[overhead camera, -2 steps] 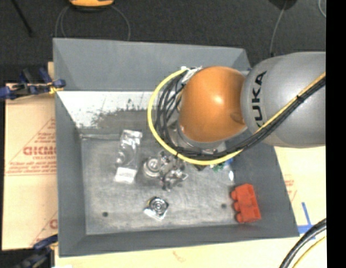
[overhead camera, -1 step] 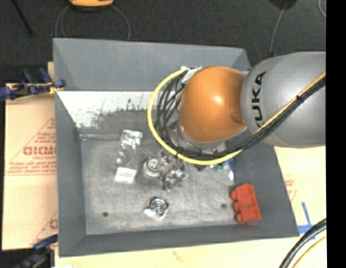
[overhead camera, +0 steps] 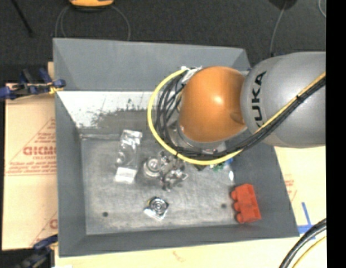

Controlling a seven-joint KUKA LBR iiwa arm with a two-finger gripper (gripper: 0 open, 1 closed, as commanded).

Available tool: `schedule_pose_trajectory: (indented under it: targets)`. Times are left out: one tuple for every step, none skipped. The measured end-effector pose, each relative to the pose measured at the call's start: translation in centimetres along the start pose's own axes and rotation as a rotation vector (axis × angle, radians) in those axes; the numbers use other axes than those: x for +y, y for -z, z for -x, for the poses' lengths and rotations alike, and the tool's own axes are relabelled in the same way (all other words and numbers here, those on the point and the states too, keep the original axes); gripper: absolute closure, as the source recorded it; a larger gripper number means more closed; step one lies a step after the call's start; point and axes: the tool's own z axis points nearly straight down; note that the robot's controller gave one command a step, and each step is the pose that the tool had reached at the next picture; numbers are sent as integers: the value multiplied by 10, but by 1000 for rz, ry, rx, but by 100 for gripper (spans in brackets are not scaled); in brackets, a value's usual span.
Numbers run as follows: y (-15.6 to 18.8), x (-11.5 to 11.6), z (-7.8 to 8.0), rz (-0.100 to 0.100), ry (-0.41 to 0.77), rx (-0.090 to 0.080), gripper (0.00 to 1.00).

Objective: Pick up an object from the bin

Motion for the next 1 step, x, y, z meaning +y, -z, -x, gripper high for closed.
schedule_pose_trajectory:
  targets:
    - [0, 0, 0, 0, -1, 0, 100]
